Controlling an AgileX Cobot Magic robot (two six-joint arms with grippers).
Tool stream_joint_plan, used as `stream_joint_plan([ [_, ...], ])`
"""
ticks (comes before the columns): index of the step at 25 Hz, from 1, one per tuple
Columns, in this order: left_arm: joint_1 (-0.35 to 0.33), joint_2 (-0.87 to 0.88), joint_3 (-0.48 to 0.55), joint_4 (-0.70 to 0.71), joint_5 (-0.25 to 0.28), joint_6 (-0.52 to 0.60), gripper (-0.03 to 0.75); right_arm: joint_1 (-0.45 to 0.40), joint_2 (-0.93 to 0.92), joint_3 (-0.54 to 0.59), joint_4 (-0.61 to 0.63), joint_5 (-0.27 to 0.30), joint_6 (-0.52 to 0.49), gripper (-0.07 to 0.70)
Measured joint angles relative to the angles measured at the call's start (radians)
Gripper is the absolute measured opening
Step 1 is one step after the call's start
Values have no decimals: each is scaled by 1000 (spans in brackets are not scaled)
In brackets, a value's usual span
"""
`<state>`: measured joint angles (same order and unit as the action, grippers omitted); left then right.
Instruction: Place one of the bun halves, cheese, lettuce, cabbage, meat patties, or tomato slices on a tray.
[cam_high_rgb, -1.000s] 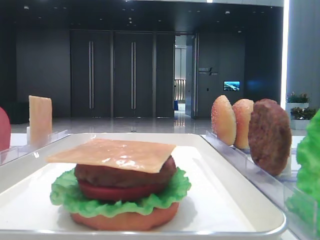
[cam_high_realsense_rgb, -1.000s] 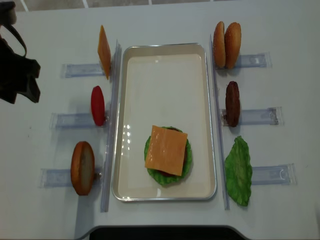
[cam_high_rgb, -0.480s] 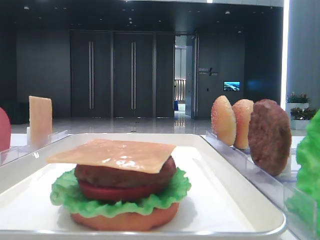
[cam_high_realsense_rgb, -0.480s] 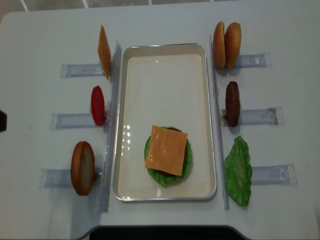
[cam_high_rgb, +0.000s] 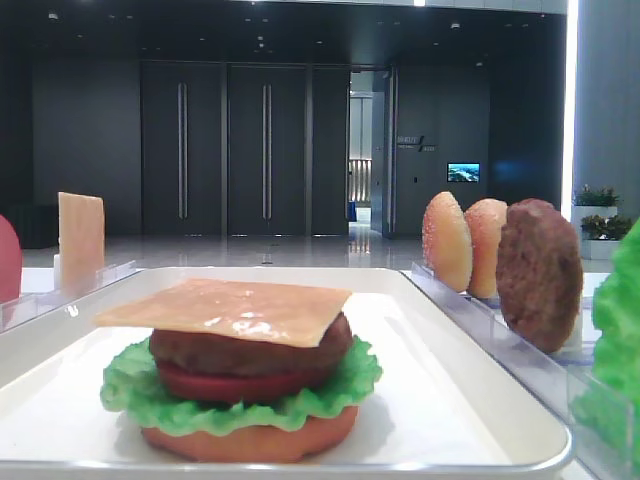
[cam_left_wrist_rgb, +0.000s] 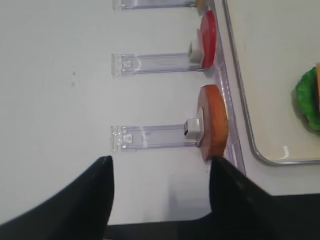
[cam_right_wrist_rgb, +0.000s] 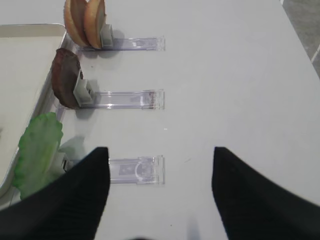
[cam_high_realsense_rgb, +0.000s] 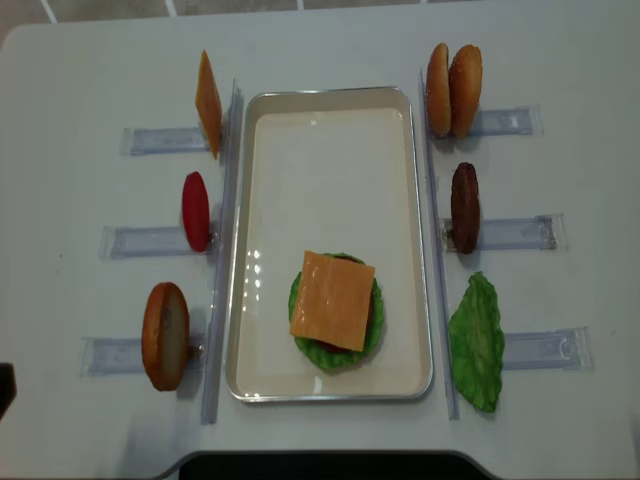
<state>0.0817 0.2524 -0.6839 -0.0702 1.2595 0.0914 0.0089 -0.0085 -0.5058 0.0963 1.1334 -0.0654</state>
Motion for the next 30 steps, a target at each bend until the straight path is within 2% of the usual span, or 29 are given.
stream_joint_plan([
  [5,0,-180,58,-10,-4,28,462,0,0,0,0,0,0,427],
  [9,-3,-265,120,-18,-54,43,462,0,0,0,0,0,0,427],
  [16,-68,-269,206,-32,-127,45,435,0,0,0,0,0,0,427],
  [19,-91,-269,206,-28,-134,33,410,0,0,0,0,0,0,427],
  [23,-93,-269,207,27,-144,-42,368,0,0,0,0,0,0,427],
  [30,-93,-269,207,28,-145,-45,314,0,0,0,0,0,0,427],
])
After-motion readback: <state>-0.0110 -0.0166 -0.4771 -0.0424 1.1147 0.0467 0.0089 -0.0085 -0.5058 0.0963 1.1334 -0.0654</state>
